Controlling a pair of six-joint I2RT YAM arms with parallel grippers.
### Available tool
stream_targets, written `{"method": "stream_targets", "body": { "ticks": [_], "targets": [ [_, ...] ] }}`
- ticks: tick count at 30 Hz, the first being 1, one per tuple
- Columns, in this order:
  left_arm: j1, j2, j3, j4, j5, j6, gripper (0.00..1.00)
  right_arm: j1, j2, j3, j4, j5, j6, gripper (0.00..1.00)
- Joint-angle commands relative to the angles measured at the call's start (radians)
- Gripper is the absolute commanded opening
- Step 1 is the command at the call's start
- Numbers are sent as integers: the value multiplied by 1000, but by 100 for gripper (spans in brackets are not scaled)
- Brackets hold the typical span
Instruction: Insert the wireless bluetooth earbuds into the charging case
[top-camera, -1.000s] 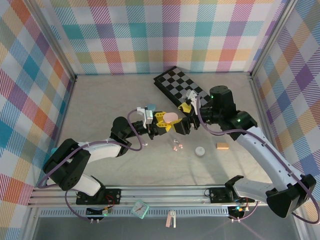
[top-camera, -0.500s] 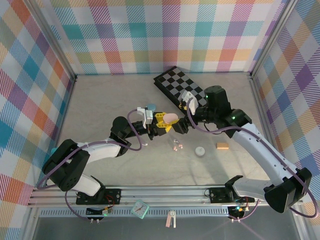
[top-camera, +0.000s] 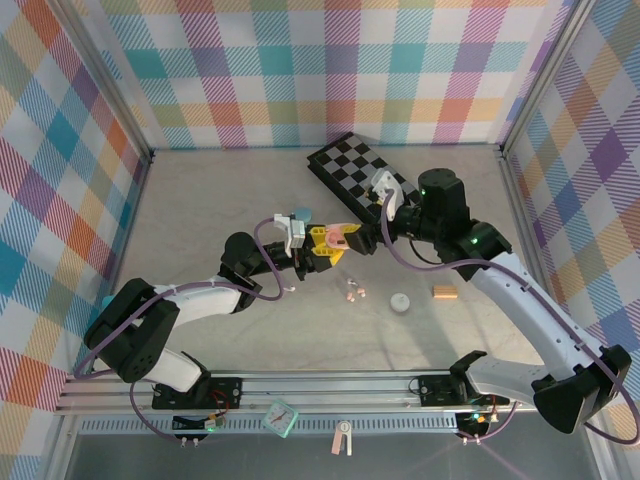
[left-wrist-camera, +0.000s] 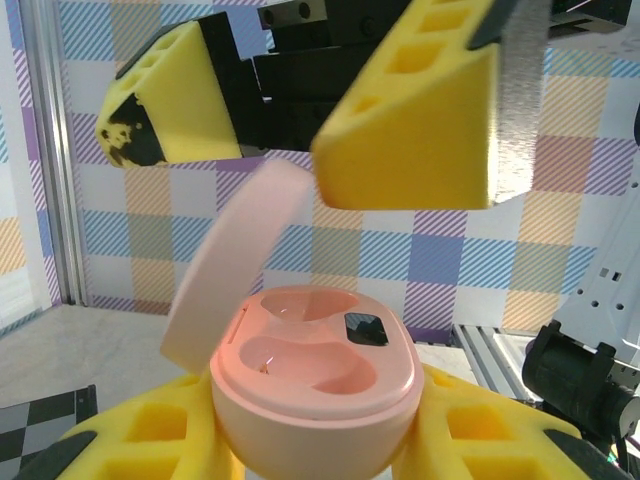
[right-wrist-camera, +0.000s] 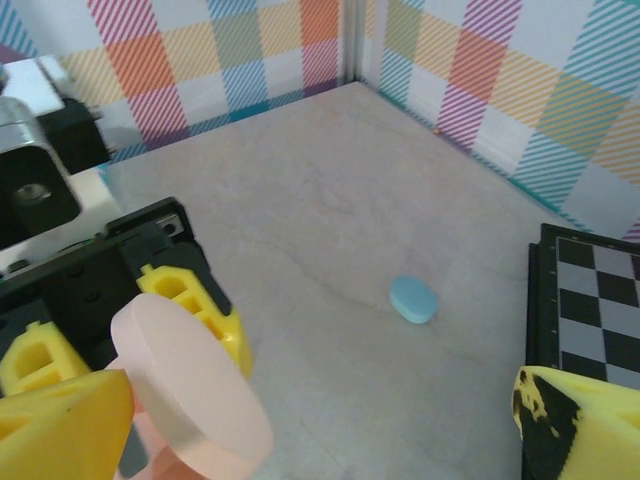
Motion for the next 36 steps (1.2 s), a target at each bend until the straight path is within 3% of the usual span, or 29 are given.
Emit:
{"method": "stream_targets", "body": {
  "ticks": [1, 7, 13, 17, 23, 29, 33, 36],
  "targets": [
    [5, -31, 0, 51, 28, -4, 23, 1, 17, 47, 45, 45, 46, 97],
    [18, -21, -8, 58, 12, -4, 23, 0, 8, 72, 12, -95, 19, 97],
    [41, -18, -9, 60, 13, -15, 23, 0, -34, 74, -45, -113, 75, 96],
    [65, -22, -18, 69, 17, -27, 23, -43, -114, -10, 31, -83, 247, 95],
    [100, -60, -48, 68, 21, -33, 23, -262, -162, -178, 69, -6, 616, 93],
    [125, -109, -88, 64, 21, -39, 23, -306, -16, -250, -50, -119, 685, 92],
    [130, -138, -107, 61, 20, -41, 23, -302, 141, -289, -44, -275, 647, 86],
    [131, -147, -117, 59, 13, -41, 23, -260, 248, -297, -33, -275, 585, 81]
  ]
}}
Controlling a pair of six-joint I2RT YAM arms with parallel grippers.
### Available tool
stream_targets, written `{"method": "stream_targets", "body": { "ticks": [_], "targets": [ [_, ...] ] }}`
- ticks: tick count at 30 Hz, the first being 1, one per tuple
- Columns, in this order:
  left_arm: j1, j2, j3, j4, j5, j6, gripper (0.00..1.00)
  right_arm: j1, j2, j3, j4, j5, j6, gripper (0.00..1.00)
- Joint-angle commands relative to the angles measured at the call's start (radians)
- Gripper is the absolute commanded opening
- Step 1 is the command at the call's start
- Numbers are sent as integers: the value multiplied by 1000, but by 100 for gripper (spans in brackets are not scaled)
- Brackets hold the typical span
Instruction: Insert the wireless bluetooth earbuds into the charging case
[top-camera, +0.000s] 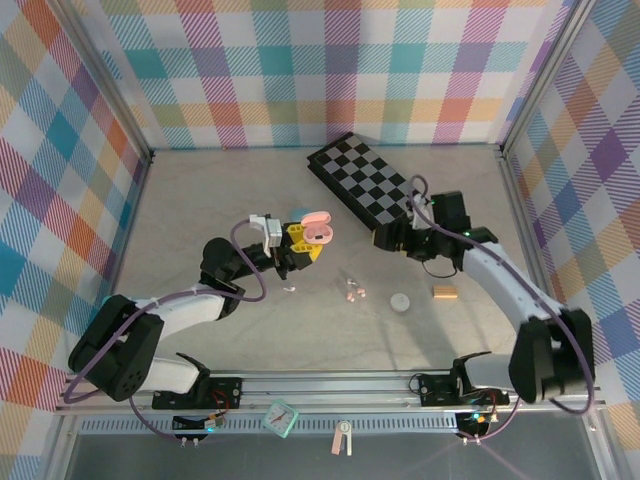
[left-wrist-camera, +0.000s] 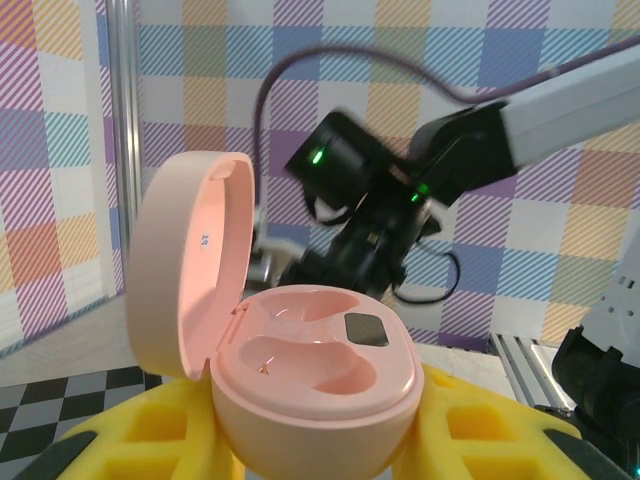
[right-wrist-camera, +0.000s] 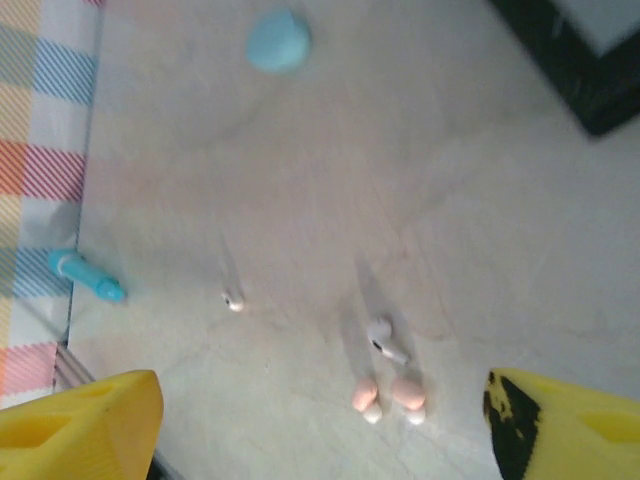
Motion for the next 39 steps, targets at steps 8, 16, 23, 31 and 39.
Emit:
{"method": "stream_targets", "body": {
  "ticks": [8, 16, 23, 31, 39],
  "targets": [
    [11, -64, -23, 18, 10, -2, 23, 120, 267, 8, 78, -85, -123, 70],
    [11, -68, -15, -1, 18, 3, 23, 144, 388, 39, 141, -107, -168, 63],
    [12, -79, -18, -13, 20, 12, 23, 155, 440, 26, 133, -149, -224, 59],
    [12, -68, 1, -15, 30, 13, 23, 164, 423, -18, 117, -135, -233, 57],
    [12, -64, 5, -22, 34, 17, 23, 167, 379, -59, 77, -129, -246, 56]
  ]
}}
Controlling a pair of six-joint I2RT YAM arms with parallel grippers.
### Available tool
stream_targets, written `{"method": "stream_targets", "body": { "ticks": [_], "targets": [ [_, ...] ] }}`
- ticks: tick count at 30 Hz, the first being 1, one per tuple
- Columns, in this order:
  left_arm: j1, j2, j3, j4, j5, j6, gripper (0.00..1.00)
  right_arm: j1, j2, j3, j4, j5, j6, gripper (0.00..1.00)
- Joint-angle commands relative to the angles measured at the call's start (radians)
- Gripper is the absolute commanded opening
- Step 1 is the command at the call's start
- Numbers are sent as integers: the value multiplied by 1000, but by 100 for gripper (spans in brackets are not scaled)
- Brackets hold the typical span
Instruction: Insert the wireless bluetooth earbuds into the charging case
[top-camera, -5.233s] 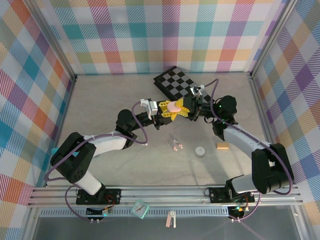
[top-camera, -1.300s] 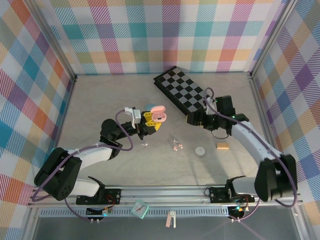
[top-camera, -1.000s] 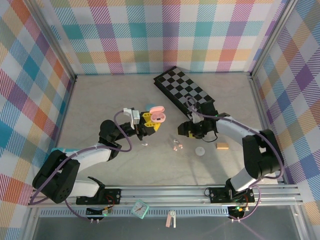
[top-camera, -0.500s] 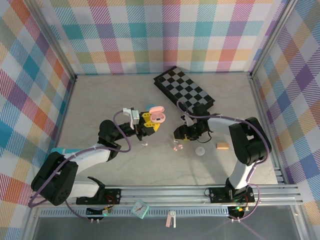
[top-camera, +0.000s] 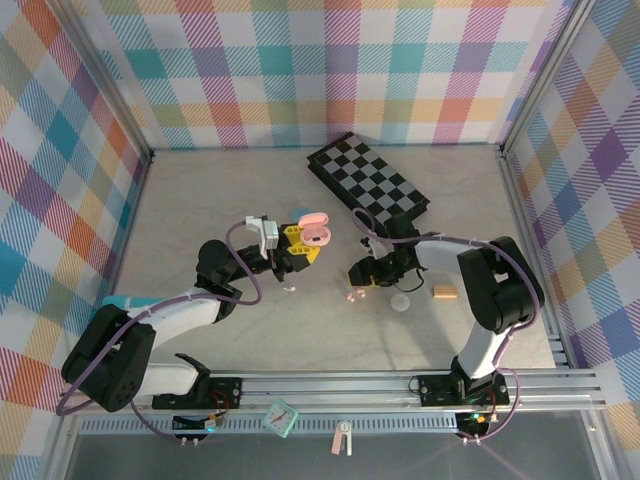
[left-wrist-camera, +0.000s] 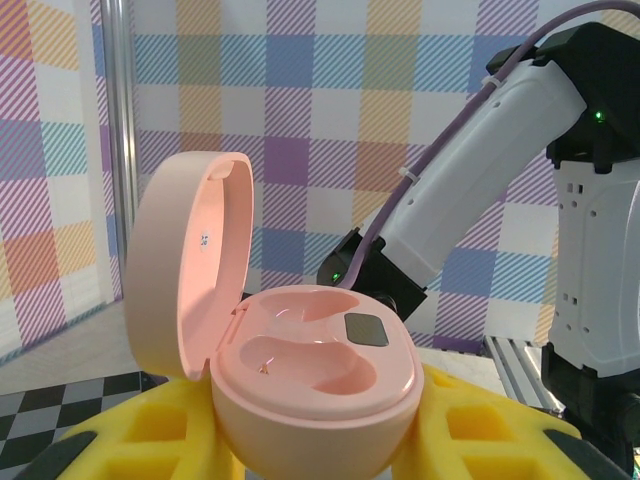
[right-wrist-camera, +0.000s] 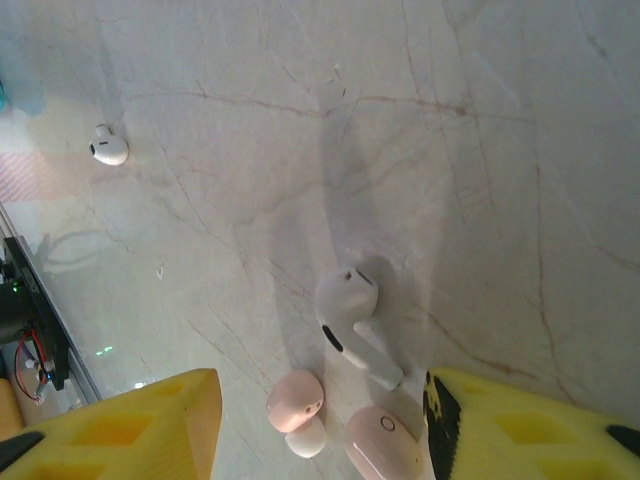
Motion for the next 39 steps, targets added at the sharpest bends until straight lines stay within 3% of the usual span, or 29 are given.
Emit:
{"method": "stream_targets", "body": {
  "ticks": [1, 18, 29, 39],
  "targets": [
    [12, -5, 17, 16, 28, 16, 23, 10, -31, -27, -58, -22, -25, 55],
    [14, 8, 26, 27, 34, -1, 23, 20, -9, -44, -21, -47, 1, 40],
    [14, 15, 26, 33, 33, -1, 23, 30, 38, -25, -29, -28, 0, 38],
    [14, 19, 25, 42, 35, -7, 22, 42, 19, -18, -44, 18, 26, 25]
  ]
}}
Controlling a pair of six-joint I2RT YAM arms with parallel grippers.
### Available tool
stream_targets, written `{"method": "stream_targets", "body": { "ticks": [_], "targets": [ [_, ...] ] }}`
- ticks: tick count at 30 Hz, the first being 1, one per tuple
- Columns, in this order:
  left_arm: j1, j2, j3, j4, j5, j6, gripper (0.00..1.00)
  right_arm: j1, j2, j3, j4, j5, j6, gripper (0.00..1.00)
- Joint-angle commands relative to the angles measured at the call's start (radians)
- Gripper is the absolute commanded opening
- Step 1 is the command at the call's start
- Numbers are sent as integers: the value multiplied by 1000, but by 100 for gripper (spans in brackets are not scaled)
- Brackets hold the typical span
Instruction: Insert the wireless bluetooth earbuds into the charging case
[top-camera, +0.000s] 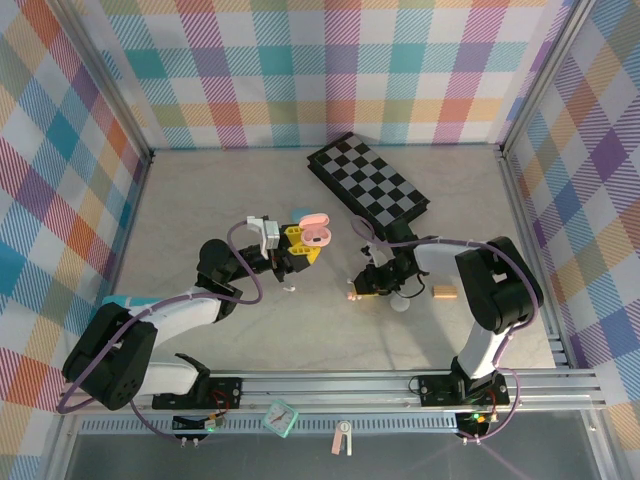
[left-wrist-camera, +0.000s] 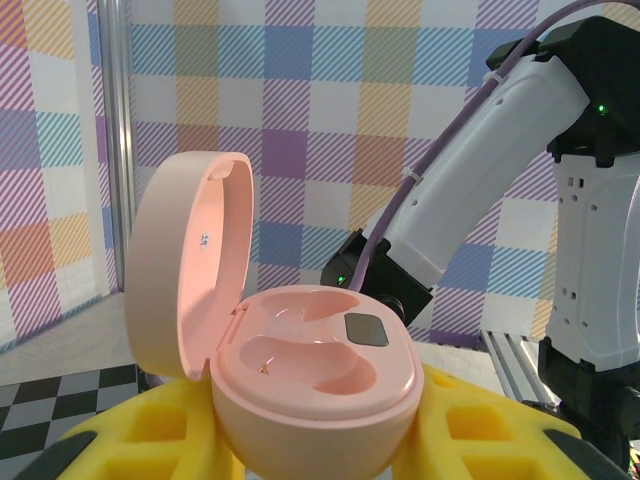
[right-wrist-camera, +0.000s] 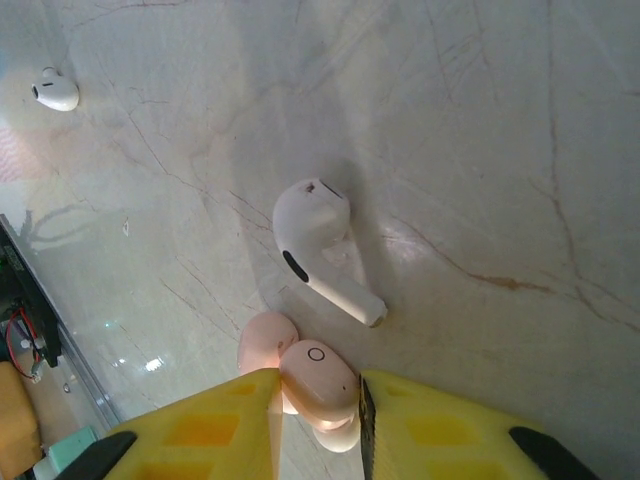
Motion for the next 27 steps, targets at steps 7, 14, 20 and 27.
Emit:
{"method": "stream_targets", "body": {
  "ticks": [7, 14, 20, 27],
  "targets": [
    [10, 12, 24, 58, 26, -14, 23, 29, -60, -20, 11, 85, 71, 20],
    [10, 11, 19, 61, 26, -14, 23, 29, -148, -48, 9, 168, 113, 20],
    [10, 25, 16, 69, 16, -8, 23, 28, -242, -72, 19, 295, 192, 21],
    [9, 48, 24, 71, 8, 3, 23, 49, -366, -99, -13, 540, 399, 20]
  ]
}}
